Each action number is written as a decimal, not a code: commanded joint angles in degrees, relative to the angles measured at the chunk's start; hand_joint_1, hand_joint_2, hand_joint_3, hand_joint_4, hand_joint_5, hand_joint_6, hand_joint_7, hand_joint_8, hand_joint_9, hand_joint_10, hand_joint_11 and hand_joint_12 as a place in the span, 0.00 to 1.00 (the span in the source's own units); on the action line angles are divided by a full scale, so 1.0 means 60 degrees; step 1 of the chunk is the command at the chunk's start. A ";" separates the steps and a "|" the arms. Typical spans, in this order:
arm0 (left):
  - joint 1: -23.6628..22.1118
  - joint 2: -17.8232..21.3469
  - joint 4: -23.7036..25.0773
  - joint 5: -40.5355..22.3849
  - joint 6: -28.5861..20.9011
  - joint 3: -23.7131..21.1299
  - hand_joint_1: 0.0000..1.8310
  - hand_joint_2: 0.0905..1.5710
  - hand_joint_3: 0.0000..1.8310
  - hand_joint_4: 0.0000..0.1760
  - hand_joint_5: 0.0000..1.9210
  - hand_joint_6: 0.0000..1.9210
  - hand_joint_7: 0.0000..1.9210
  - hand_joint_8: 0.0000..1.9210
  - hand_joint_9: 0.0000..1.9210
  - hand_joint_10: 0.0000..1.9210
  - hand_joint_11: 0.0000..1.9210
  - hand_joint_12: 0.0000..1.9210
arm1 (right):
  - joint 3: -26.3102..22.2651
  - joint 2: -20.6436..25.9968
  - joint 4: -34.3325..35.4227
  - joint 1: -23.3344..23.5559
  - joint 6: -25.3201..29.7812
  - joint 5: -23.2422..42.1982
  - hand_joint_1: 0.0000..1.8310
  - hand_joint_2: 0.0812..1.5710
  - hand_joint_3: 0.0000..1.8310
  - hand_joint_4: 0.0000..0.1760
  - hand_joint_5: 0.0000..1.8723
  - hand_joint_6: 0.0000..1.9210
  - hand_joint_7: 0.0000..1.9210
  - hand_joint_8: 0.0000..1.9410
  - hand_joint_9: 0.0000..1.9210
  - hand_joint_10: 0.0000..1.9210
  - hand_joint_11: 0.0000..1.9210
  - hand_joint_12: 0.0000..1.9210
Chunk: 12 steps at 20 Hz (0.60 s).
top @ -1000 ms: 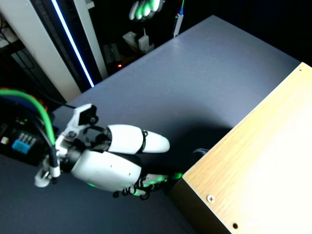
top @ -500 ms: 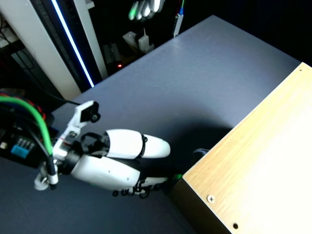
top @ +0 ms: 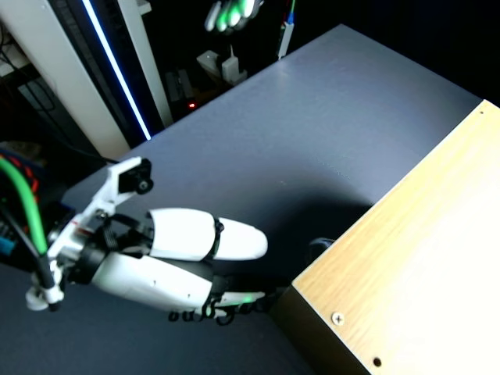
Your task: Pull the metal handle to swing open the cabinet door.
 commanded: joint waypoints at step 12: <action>-0.0105 0.0085 -0.0898 -0.0220 0.0090 0.0020 0.00 0.98 0.00 0.00 0.16 0.00 0.18 0.00 0.17 0.00 0.00 0.38 | -0.0469 0.0322 0.0185 0.0277 -0.0078 0.0188 0.00 0.98 0.00 0.00 0.18 0.00 0.19 0.00 0.17 0.00 0.00 0.45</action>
